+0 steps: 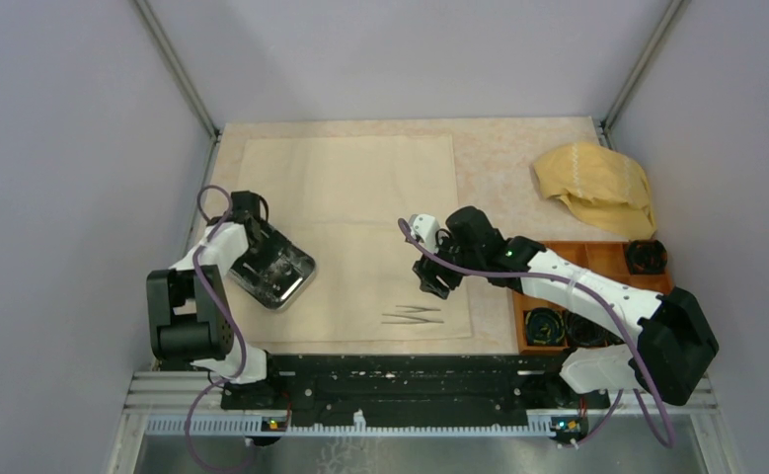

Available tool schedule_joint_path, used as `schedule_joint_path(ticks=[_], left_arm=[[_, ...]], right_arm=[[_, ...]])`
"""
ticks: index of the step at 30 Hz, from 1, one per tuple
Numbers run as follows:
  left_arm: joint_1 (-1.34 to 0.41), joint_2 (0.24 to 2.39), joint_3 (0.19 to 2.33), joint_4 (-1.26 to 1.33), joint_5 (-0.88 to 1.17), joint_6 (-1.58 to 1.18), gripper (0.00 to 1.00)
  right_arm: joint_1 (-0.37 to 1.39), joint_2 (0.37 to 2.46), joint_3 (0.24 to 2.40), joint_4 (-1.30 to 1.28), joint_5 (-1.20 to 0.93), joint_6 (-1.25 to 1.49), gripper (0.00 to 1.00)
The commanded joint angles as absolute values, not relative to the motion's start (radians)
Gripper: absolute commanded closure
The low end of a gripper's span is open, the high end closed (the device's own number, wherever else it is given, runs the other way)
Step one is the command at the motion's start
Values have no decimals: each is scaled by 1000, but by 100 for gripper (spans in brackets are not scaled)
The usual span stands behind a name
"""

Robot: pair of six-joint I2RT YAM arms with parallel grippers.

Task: Open and lay out the surgical kit
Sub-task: Pick up the medical item from the container.

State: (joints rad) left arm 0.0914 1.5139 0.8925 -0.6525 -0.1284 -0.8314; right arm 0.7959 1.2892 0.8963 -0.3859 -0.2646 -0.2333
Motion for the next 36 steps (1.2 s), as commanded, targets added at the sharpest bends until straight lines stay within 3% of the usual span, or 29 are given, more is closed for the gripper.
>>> schedule_joint_path(ticks=[1,6,12,22,26,31,36], left_arm=[[94,1515,950,-457,-6,-691,14],[93,1446,997,-493,21,-638,20],[125,1416,998,-688,-205,-741,24],[214,1551,1054,-653,-237,-735,45],[258,1609,1059,-661,-204,-774,59],[282,1618,1063,-658,-222,-785,58],[284,1611,1048,-668,-281,-782,49]], right_arm=[[793,1265,897,-362,-278,-232,41],[792,1271,904,-363,-286,-232,41],[793,1275,907,-356,-305,-229,41],[793,1259,898,-361,-315,-224,40],[792,1262,913,-379,-295,-238,40],[793,1262,923,-404,-282,-252,40],[793,1251,920,-419,-257,-267,40]])
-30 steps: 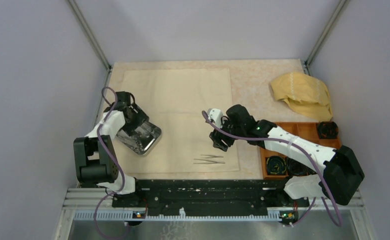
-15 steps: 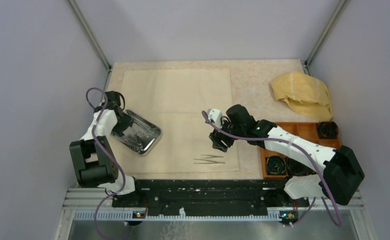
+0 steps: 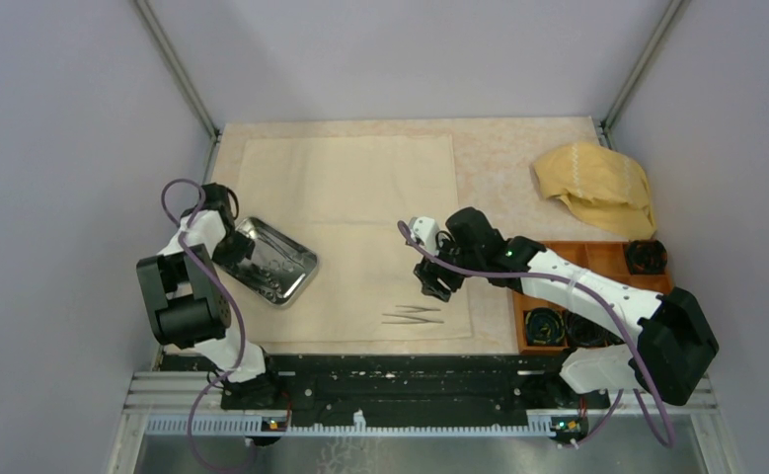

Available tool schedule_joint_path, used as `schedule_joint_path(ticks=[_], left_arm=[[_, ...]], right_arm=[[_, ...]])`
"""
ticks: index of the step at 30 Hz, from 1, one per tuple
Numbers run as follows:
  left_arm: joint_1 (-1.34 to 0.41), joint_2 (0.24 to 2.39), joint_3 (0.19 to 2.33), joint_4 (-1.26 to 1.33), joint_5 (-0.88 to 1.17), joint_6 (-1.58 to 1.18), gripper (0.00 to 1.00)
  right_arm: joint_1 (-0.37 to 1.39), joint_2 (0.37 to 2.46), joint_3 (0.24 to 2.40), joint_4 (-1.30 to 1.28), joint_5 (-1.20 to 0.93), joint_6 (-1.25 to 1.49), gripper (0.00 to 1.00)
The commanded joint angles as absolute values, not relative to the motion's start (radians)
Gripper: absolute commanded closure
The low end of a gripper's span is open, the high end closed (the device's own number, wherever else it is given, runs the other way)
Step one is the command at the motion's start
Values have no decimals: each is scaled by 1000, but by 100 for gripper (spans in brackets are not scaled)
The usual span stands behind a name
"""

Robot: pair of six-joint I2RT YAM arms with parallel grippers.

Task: Open and lay out the surgical kit
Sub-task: Pick up the medical item from the container.

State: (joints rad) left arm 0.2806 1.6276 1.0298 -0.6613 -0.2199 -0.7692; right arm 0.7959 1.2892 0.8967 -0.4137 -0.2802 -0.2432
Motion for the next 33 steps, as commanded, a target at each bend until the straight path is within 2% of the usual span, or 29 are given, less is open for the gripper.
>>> schedule_joint_path(ticks=[1,6,13,18,21,33], left_arm=[[286,1612,1038,-658,-285,-782,51],[293,1672,1041,-610,-268,-774,56],[294,1748,1096,-675,-300,-795,54],[294,1740,1097,-665,-296,-775,69],[295,1725,1112,-673,-271,-754,85],[294,1498,1111,-702,-109,-709,99]], right_arm=[[792,1253,922,-422,-250,-270,40],[792,1268,943,-440,-223,-289,40],[791,1268,966,-477,-202,-294,39],[792,1239,952,-469,-196,-265,39],[792,1232,940,-447,-190,-260,38],[791,1203,934,-422,-227,-242,36]])
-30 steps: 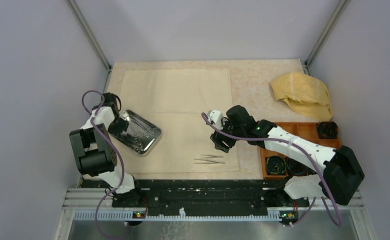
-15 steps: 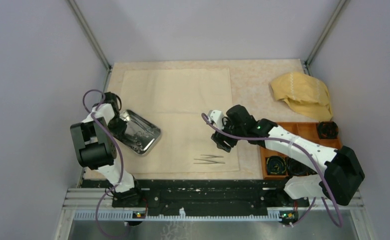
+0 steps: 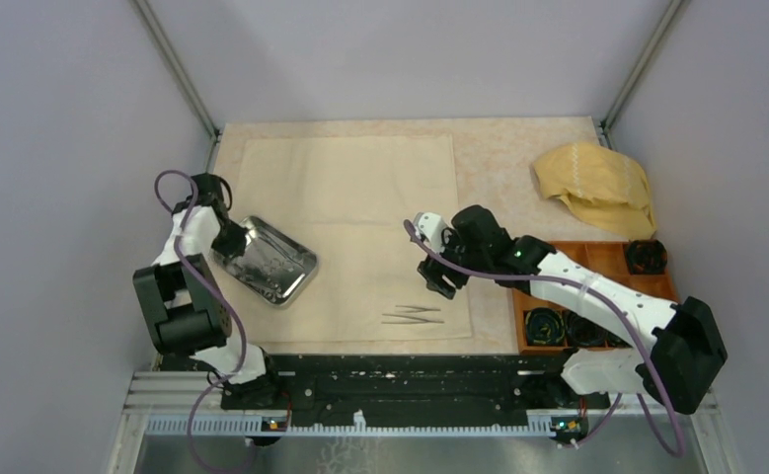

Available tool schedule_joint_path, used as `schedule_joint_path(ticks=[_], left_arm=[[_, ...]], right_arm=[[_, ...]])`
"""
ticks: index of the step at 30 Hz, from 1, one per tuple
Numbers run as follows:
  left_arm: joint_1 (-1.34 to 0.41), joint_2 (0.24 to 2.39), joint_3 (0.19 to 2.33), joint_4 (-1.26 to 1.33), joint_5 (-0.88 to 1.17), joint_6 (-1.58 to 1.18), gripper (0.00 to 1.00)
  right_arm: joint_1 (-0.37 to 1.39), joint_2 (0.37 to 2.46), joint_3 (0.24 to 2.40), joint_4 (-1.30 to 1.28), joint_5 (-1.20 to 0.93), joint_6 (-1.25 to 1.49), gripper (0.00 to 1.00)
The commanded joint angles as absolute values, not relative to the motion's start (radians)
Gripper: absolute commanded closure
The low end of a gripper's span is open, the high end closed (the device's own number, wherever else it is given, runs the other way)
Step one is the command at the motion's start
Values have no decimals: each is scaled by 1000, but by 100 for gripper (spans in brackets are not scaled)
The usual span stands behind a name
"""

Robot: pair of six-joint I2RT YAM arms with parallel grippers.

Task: Open and lay out the surgical kit
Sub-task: Pick up the medical item from the container, then place the medical item in the surgical kit.

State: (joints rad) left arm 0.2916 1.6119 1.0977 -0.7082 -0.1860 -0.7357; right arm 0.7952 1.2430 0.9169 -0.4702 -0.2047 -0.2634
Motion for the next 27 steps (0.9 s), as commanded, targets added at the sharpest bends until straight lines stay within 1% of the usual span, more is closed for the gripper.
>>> schedule_joint_path(ticks=[1,4,6,8,11,12,13,15,17,21,24,27], left_arm=[[295,1478,1111,-705,-95,-707,100],[294,1412,1108,-714,-14,-705,100],[292,1363,1089,-692,127,-712,100],[285,1296,1046,-607,311,-714,100],[232,1191,945,-339,580,-784,100],[205,1155,907,-215,651,-834,100],[171,1124,863,-22,704,-886,100],[84,1071,791,288,754,-983,100],[-7,1059,790,467,783,-1008,100],[-170,1124,865,684,890,-1046,100],[-237,1181,902,847,945,-1133,100],[-283,1208,922,953,948,-1184,100]], right_arm=[[792,1201,930,-413,-228,-231,36],[792,1191,917,-370,-222,-160,35],[792,1200,929,-355,-218,-95,34],[789,1217,960,-351,-228,-29,34],[760,1231,990,-308,-313,76,34],[739,1233,994,-283,-374,111,36],[715,1231,998,-247,-455,144,37],[665,1222,996,-158,-580,244,39],[617,1208,992,-54,-683,337,39],[568,1206,1019,156,-828,492,39],[558,1220,1037,318,-860,634,39],[550,1232,1024,527,-858,805,40]])
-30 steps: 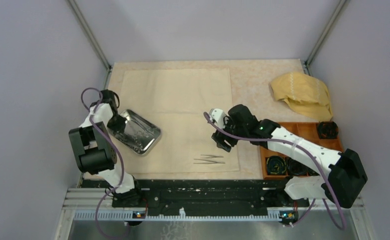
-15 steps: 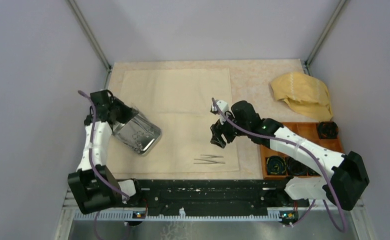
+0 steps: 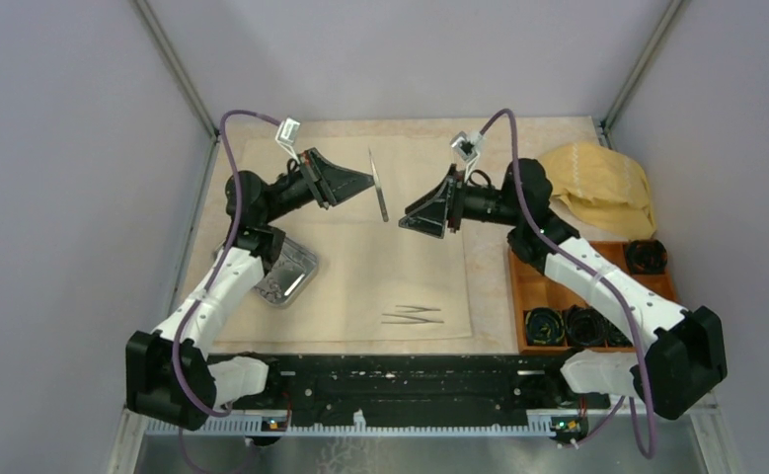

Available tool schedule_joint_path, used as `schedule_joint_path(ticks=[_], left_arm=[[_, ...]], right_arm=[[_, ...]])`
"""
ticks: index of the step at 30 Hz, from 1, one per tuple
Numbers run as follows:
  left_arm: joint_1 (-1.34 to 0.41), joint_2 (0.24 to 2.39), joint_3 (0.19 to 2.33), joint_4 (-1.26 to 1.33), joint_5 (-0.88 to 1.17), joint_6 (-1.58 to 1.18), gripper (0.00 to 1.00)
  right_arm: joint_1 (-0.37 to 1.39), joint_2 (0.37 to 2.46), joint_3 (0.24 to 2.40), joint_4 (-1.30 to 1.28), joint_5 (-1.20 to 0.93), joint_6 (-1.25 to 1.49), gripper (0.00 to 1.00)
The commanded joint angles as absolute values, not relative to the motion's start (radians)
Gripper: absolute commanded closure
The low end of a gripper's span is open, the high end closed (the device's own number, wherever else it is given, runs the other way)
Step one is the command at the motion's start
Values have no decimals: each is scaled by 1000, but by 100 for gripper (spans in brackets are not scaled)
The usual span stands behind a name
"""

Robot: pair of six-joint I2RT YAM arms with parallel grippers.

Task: Open and lay out the surgical kit
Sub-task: Place the medical item in the surgical kit.

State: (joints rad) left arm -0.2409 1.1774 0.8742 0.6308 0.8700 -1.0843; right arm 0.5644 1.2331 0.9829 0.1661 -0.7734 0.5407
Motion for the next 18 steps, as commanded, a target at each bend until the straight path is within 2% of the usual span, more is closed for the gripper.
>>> schedule_joint_path(ticks=[1,4,11,18], left_arm=[[-296,1215,932,959,948,-1184,100],[-322,1231,956,940,945,-1170,100],[-348,1257,972,925,948,-1147,100],[-362,1271,988,905,948,-1120,100]], right_arm=[[547,1235,1019,583,-847,854,41],[544,1252,1018,726,-847,955,46],[544,1307,1040,774,-866,1007,65],[544,1338,1050,817,-880,1035,76]])
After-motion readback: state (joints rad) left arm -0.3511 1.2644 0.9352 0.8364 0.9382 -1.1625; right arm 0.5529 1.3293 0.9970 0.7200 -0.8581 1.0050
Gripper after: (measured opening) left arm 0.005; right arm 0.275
